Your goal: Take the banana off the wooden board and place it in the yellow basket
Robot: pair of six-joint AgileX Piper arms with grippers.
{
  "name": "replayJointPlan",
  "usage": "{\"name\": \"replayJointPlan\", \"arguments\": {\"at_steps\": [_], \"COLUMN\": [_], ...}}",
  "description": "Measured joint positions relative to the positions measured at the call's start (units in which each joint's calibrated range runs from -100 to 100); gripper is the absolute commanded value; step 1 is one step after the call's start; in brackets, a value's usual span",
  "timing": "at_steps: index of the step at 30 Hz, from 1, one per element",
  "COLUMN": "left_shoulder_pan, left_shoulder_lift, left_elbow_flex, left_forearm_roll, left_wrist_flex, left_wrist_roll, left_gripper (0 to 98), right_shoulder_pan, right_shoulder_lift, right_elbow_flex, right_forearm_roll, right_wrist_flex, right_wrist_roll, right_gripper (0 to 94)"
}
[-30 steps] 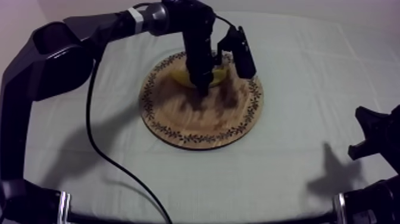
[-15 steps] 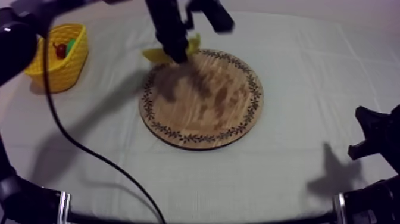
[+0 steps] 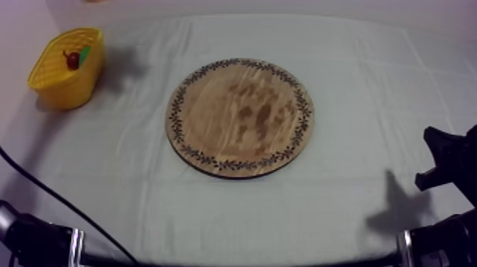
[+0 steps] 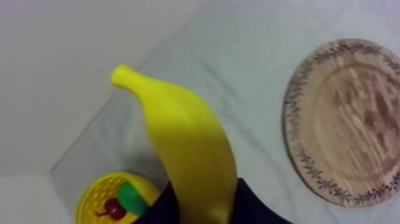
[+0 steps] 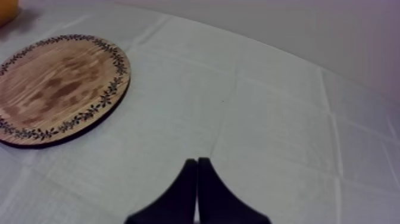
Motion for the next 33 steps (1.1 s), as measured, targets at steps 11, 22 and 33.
{"name": "replayJointPlan", "arguments": {"at_steps": [11,22,33], "left_shoulder_pan": [-11.4,-16.4,-16.9], "left_shoulder_lift": [-1.1,1.7,-5.1], "left_elbow_flex": [7.8,15.1,24.2], "left_forearm_roll": [0.73,2.94,3.31], "left_wrist_flex": [-4.1,-9.9,-14.8], "left_wrist_roll": [-0.6,-0.3,1.2], "left_gripper": [20.0,41.7,77.2], "right_shoulder_pan": [0.0,0.0,0.0], "right_shoulder_lift": [0.0,0.0,0.0], "right_elbow_flex": [0.0,0.0,0.0], "right_forearm_roll": [0.0,0.0,0.0], "right_wrist_flex": [0.1,0.1,0.1], "right_wrist_roll": [0.0,0.0,0.0], "right_gripper": [0.2,0.2,0.2]}}
